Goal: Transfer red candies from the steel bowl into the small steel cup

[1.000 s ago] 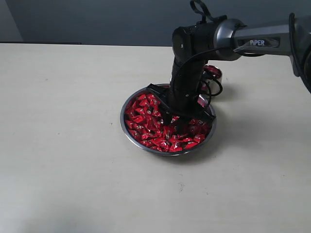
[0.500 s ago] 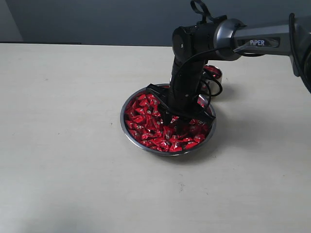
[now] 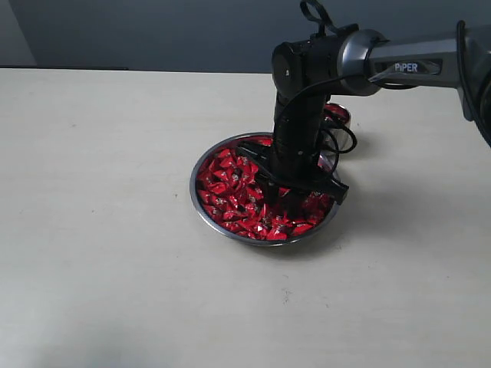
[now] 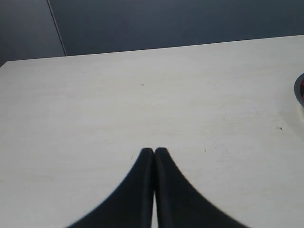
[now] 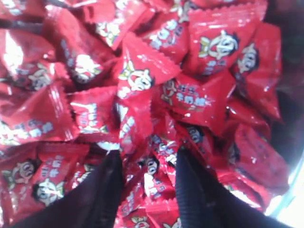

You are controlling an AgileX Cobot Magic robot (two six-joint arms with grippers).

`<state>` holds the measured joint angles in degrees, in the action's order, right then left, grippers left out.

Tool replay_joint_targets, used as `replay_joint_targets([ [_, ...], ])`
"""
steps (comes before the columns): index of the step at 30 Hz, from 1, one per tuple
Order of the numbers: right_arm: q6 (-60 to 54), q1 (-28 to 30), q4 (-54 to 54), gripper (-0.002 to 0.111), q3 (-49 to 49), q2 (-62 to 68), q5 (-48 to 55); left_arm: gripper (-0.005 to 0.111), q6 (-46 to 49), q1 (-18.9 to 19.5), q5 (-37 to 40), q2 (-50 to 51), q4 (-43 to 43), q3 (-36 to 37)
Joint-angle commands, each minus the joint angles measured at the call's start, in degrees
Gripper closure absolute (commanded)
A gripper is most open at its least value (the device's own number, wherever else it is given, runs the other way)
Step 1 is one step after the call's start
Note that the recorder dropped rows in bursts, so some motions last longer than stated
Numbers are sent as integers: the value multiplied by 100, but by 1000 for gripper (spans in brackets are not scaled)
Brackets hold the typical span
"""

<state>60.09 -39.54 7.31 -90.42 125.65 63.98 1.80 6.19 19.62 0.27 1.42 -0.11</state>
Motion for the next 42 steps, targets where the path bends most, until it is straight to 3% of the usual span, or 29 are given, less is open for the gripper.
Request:
replay_joint_targets([
  [1, 0, 8, -164, 71, -14, -14, 188, 106, -11, -1, -48, -27, 13, 11],
  [19, 0, 8, -39, 71, -14, -14, 134, 106, -11, -1, -48, -27, 13, 11],
  [30, 0, 8, 88, 71, -14, -14, -634, 106, -11, -1, -48, -27, 13, 11],
  [42, -11, 8, 53, 71, -14, -14, -457, 106, -11, -1, -48, -27, 13, 11],
])
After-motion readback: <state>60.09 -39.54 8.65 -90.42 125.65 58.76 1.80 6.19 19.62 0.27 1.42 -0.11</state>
